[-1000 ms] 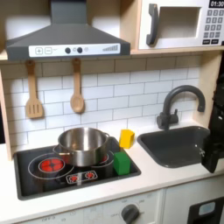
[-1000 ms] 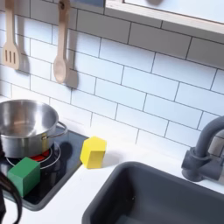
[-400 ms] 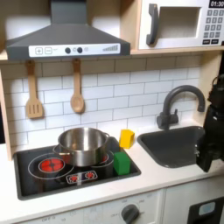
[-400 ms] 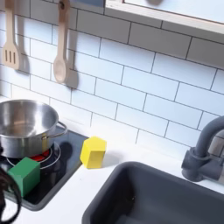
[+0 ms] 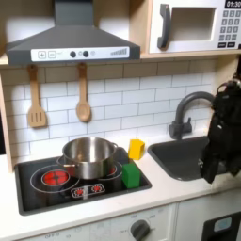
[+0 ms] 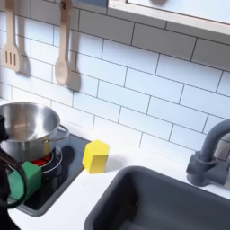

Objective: Push button

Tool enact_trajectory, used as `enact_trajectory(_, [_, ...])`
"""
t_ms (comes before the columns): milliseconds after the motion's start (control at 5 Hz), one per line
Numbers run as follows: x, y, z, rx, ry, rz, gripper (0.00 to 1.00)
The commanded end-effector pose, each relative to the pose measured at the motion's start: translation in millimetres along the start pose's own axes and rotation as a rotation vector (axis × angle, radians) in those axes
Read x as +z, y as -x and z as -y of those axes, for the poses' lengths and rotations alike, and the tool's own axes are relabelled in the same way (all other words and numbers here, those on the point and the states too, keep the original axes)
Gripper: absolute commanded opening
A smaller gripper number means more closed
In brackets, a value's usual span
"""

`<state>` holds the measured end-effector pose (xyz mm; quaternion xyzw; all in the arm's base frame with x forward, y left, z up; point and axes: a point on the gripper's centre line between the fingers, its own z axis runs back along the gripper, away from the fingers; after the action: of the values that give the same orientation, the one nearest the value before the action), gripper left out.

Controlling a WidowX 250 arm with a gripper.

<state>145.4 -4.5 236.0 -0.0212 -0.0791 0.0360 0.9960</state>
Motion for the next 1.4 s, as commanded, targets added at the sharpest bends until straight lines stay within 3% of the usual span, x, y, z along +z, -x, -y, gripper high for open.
enact_trajectory(0, [-4.4, -21.6, -14.6, 0.051, -0.004, 0.014, 1.0])
enact_trajectory(600, [3.9, -63.0, -30.2, 0.109, 0.003, 0.091, 1.0])
enact_trajectory(1200, [15.9, -102.3, -51.3, 0.076, -0.04, 0.178, 1.0])
